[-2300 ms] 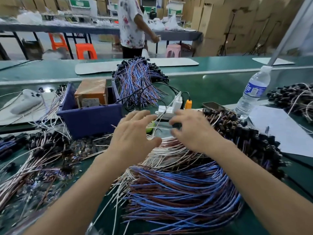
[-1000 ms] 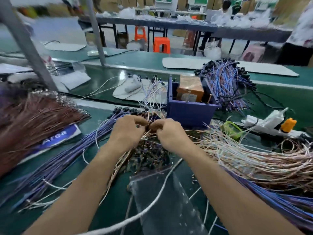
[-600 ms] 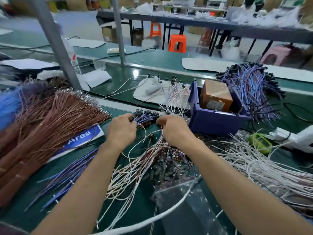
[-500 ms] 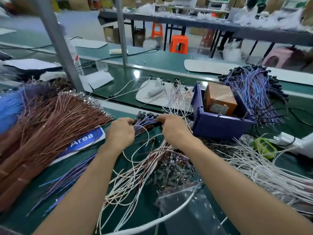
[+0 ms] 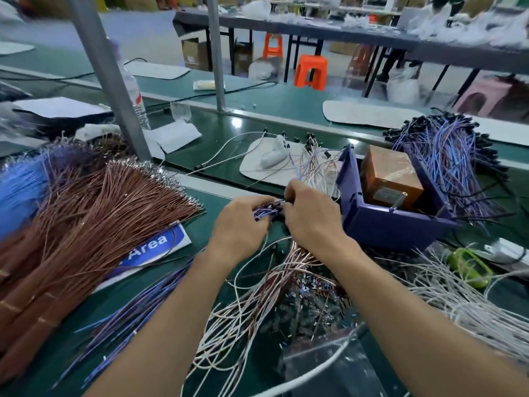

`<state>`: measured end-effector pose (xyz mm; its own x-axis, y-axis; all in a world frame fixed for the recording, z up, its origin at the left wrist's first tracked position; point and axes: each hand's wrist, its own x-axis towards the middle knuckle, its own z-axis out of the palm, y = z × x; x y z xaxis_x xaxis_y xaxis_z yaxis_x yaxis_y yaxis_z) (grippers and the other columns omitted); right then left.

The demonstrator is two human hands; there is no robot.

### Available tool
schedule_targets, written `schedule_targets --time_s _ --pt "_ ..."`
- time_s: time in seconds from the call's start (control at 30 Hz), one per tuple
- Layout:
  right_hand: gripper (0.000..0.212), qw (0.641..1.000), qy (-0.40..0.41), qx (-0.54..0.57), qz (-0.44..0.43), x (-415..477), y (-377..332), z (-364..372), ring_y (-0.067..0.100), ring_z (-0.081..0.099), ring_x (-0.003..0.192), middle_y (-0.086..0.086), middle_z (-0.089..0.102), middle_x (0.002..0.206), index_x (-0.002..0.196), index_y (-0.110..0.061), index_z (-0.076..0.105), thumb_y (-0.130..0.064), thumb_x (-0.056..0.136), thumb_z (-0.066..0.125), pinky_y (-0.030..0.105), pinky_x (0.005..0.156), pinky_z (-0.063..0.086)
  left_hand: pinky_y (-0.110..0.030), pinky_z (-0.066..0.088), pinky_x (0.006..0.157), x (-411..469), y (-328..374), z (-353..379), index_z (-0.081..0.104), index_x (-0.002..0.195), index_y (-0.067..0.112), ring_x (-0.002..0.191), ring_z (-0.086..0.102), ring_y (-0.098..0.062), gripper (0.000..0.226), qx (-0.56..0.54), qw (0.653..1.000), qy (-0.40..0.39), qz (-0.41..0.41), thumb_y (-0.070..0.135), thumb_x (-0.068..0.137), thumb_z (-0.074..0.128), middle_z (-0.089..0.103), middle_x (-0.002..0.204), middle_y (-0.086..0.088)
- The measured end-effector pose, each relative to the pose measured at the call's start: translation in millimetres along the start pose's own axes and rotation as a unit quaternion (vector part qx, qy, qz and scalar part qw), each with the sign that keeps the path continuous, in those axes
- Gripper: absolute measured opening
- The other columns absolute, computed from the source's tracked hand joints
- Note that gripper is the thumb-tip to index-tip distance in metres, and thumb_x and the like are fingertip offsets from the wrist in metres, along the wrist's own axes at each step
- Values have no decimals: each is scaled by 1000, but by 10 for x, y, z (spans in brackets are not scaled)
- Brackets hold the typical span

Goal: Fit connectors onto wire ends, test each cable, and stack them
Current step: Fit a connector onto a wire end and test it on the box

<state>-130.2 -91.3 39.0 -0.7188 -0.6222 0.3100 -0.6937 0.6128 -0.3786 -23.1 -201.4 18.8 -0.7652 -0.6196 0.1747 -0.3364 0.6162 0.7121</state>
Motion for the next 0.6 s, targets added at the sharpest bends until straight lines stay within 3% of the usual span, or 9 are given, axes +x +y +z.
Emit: schedule_targets --time_s 0.07,0.13,0.17,0.27,0.33,0.4,0.5,0.6 --pt "10 992 31 126 12 -116 8 -238 10 60 70 -11 64 75 89 -29 59 -23 93 66 28 63 46 -27 56 91 5 138 8 78 108 36 91 70 0 29 -124 992 -26 -10 15 93 67 78 94 16" --pt "13 967 69 244 33 -280 41 -502 3 64 72 -12 67 75 86 -29 64 -20 89 73 13 63 48 -26 55 74 -38 267 -53 79 94 35 71 67 -4 33 -252 966 -64 -11 5 95 66 77 77 7" --pt "14 943 89 314 57 -362 82 -631 3 65 72 -12 70 77 85 -29 67 -18 88 76 14 66 52 -23 52 68 -69 318 -108 81 89 33 67 65 -7 32 -293 953 -79 -9 4 94 68 77 74 1" --pt "20 812 152 538 165 -625 333 -960 10 64 70 -8 71 75 80 -25 73 -7 85 78 22 64 55 -14 47 57 -190 458 -254 84 85 31 64 63 -6 24 -336 936 -107 -3 9 89 77 78 76 -7" --pt "16 682 152 678 228 -791 502 -1084 12 63 68 -2 69 75 87 -19 72 -4 84 75 22 63 55 -9 44 53 -248 557 -261 85 86 22 55 60 -1 17 -334 936 -113 5 7 89 77 77 72 -7" --pt "21 568 132 766 270 -928 593 -1119 13 67 71 3 72 81 100 -12 71 -13 80 74 24 67 57 -8 44 54 -291 699 -183 84 87 16 54 60 0 14 -317 938 -137 19 4 89 77 77 70 -6" --pt "25 510 105 799 300 -1067 672 -1134 19 74 85 8 77 96 108 -9 71 -27 96 59 32 78 59 -12 46 62 -356 924 76 84 82 25 62 63 -3 16 -245 949 -187 63 11 88 78 77 72 1" --pt "39 443 134 829 314 -1204 884 -1201 19 68 68 5 71 79 97 -9 71 -32 107 42 33 70 56 -14 42 55 -431 1049 335 84 84 27 56 58 -2 13 -172 948 -254 91 17 90 77 77 71 7"
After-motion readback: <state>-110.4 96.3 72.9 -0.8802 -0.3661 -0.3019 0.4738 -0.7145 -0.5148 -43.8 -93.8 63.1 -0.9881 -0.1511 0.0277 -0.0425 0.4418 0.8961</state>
